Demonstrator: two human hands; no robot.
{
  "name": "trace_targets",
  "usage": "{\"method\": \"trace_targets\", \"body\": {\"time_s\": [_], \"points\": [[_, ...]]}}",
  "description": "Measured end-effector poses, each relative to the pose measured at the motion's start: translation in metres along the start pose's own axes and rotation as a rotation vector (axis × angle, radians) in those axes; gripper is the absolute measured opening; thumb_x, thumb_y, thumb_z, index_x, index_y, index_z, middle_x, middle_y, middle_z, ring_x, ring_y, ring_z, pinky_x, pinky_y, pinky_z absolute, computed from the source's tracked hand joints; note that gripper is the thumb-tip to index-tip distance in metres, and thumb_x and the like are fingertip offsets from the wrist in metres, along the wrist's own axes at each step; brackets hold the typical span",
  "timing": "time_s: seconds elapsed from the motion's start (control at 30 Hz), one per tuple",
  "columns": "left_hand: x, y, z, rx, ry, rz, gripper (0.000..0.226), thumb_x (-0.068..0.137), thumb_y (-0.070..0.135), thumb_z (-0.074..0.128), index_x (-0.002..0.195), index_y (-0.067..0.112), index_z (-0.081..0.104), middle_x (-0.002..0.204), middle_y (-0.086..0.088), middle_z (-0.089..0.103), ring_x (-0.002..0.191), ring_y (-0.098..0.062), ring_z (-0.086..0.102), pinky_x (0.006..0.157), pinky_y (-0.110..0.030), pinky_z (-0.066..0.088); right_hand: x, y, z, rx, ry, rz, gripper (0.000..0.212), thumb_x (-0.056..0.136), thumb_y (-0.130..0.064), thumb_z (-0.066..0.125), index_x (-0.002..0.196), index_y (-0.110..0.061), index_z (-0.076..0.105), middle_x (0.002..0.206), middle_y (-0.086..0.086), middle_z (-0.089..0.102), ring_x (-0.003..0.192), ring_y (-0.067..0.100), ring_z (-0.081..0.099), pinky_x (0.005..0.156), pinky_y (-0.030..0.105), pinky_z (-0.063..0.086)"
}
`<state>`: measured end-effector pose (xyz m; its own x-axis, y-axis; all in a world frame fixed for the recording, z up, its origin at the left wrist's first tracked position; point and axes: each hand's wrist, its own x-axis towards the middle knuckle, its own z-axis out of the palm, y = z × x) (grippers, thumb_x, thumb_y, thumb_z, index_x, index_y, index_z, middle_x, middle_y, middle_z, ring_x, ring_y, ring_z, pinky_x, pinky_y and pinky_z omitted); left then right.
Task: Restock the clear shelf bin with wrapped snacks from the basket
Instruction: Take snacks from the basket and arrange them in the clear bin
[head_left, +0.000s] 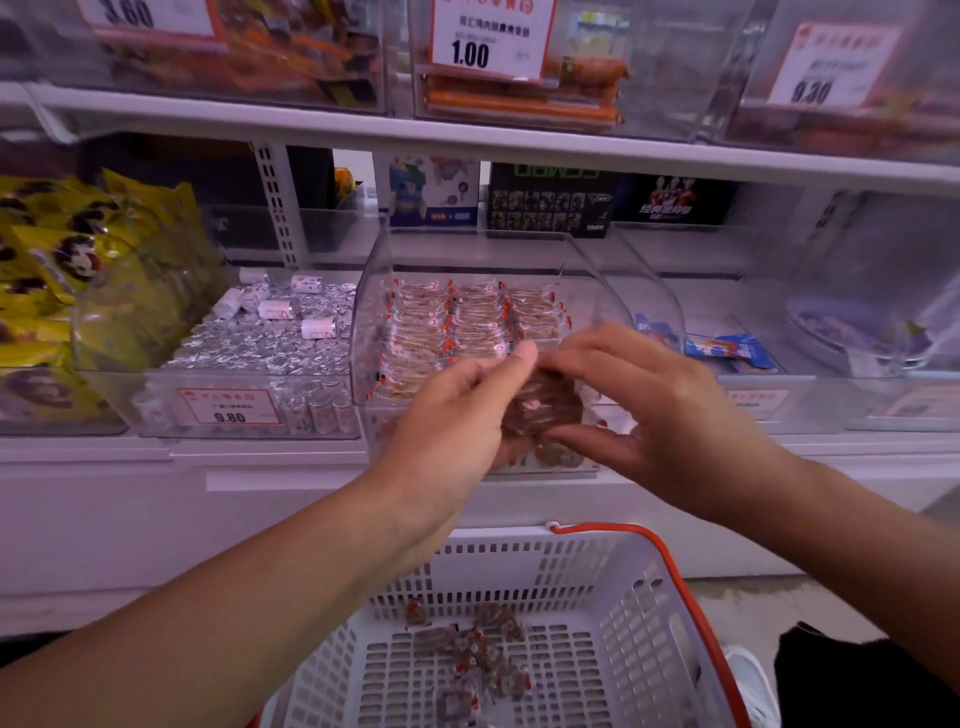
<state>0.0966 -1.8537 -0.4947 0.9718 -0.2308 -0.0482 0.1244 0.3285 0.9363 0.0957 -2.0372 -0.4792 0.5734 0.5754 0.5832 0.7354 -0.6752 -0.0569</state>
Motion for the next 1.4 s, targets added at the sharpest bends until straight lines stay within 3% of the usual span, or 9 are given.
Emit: {"method": "trace_targets", "body": {"time_s": [0.2,0.3,0.4,0.47,0.67,0.83,1.03,1.2,1.4], "points": [[0.005,0.014,-0.003,0.001,-0.116,-0.103,0.056,0.101,0.054,0.034,0.107,0.01,0.068,0.101,-0.011,0.076,0.089,-0.024,0.075,0.075,-0.034,0.061,0.012,0.001,-0.009,-0.004,-0.06,0.111,0.039,0.078,-0.032,0.07,0.113,-0.017,0.063,0.097,-0.005,0.064,0.082,0.009,0.057,0.074,0.02,0.048],[0.02,0.025,-0.021,0.306,0.09,0.188,0.032,0.104,0.038,0.042,0.106,0.015,0.065,0.1,-0.007,0.073,0.085,-0.022,0.073,0.073,-0.036,0.062,0.044,0.027,-0.018,0.12,-0.116,0.354,0.028,0.074,-0.032,0.076,0.1,-0.022,0.07,0.083,-0.01,0.069,0.075,0.006,0.063,0.069,0.021,0.05],[0.037,0.033,-0.044,0.807,0.213,0.53,0.014,0.102,0.024,0.051,0.104,0.019,0.064,0.096,0.003,0.068,0.087,-0.01,0.066,0.078,-0.019,0.055,0.079,0.066,-0.018,-0.112,-0.387,0.426,0.026,0.073,-0.033,0.078,0.094,-0.02,0.071,0.081,-0.005,0.071,0.074,0.013,0.064,0.067,0.03,0.052],[0.046,0.033,-0.054,0.961,0.209,0.564,0.01,0.1,0.02,0.054,0.104,0.021,0.063,0.094,0.009,0.064,0.086,-0.001,0.06,0.069,-0.005,0.046,0.097,0.084,-0.006,-0.319,-0.569,0.375,0.031,0.074,-0.037,0.077,0.097,-0.017,0.069,0.088,0.003,0.069,0.078,0.021,0.061,0.07,0.032,0.051],[0.058,0.024,-0.062,1.099,0.101,0.543,0.013,0.1,0.021,0.054,0.108,0.02,0.065,0.09,0.015,0.062,0.084,0.002,0.059,0.068,-0.01,0.043,0.116,0.1,0.045,-0.398,-0.905,0.35,0.038,0.078,-0.035,0.079,0.109,-0.017,0.065,0.1,0.0,0.066,0.086,0.02,0.058,0.072,0.029,0.042],[0.061,0.021,-0.062,1.24,0.059,0.476,0.03,0.099,0.027,0.054,0.125,0.015,0.063,0.102,-0.001,0.07,0.093,-0.018,0.065,0.088,-0.039,0.054,0.106,0.102,0.069,-0.419,-0.885,0.341,0.014,0.09,-0.022,0.067,0.1,-0.019,0.059,0.101,0.004,0.059,0.089,0.022,0.055,0.075,0.031,0.044],[0.06,0.014,-0.058,1.45,0.023,0.339,0.04,0.101,0.046,0.042,0.109,0.012,0.062,0.089,-0.006,0.064,0.087,-0.029,0.062,0.083,-0.045,0.052,0.094,0.095,0.071,-0.626,-0.879,0.308,0.059,0.092,-0.01,0.062,0.146,-0.012,0.038,0.151,0.013,0.033,0.133,0.034,0.04,0.103,0.045,0.045],[0.063,0.01,-0.058,1.499,0.003,0.296,0.04,0.104,0.043,0.035,0.097,0.014,0.061,0.088,-0.006,0.064,0.082,-0.027,0.061,0.083,-0.045,0.052,0.096,0.084,0.083,-0.517,-0.893,0.471,0.04,0.096,-0.016,0.059,0.134,-0.008,0.051,0.123,0.01,0.062,0.104,0.027,0.063,0.083,0.035,0.053],[0.065,0.008,-0.058,1.549,-0.016,0.244,0.043,0.104,0.045,0.032,0.098,0.013,0.06,0.095,-0.009,0.063,0.087,-0.031,0.06,0.081,-0.045,0.053,0.106,0.086,0.073,-0.482,-0.764,0.502,0.016,0.092,-0.018,0.061,0.109,-0.018,0.062,0.082,-0.001,0.052,0.08,0.024,0.053,0.067,0.032,0.043]]}}
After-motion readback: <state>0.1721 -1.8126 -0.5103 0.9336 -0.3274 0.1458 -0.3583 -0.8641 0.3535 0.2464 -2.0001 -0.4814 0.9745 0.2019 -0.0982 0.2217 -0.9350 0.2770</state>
